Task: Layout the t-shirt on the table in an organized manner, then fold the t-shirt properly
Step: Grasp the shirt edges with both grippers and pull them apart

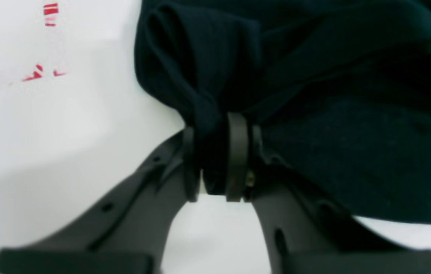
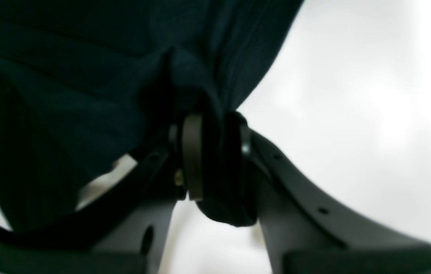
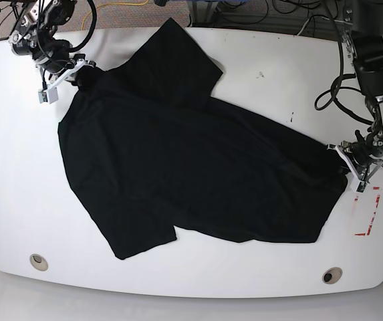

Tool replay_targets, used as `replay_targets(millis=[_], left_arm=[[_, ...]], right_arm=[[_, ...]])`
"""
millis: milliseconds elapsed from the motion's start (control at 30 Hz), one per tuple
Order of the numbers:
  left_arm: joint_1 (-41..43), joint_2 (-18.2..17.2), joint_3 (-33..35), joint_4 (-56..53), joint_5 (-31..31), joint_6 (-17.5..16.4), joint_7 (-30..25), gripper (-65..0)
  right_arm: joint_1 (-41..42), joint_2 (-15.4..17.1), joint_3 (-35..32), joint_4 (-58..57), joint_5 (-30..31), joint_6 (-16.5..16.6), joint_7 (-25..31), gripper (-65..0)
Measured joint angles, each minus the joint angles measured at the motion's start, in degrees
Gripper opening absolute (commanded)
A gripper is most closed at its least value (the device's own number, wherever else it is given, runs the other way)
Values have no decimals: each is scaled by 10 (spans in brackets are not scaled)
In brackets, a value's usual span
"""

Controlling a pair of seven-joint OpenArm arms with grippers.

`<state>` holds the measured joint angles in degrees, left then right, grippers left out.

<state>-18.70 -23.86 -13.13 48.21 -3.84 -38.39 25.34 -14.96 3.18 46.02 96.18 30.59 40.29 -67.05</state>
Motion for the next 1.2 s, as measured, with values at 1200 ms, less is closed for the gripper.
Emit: replay_targets(millis=[1200], left_arm=[[393,77,-190,520,4,-2,262,-579]], right_arm=[[-23,154,-111,49,-151,-2,-18,-563]])
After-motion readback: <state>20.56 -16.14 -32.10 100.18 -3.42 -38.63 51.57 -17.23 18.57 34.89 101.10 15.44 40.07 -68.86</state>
